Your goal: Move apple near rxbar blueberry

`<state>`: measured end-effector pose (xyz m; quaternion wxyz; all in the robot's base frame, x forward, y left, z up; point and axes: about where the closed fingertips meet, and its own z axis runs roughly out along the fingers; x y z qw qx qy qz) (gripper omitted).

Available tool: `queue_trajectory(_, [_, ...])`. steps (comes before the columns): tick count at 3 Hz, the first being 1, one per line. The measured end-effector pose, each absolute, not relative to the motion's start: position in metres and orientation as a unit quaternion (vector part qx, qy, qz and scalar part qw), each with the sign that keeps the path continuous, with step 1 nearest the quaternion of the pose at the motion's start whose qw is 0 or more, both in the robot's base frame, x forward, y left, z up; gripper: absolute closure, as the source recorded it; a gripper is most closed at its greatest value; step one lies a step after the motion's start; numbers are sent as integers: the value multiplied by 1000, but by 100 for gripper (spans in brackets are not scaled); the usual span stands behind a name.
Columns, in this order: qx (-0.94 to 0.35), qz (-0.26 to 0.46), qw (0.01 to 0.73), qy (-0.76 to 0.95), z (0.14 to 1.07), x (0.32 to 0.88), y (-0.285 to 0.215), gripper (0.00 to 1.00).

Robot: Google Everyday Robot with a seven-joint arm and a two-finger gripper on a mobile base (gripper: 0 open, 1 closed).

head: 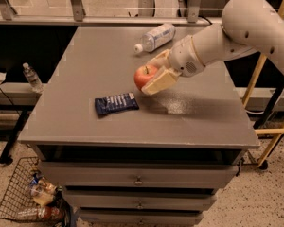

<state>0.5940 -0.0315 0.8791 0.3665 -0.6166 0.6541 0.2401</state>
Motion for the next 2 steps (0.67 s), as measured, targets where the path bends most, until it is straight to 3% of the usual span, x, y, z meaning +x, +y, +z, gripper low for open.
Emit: queue_trajectory(2, [-611, 253, 347, 665, 850, 589, -32, 100])
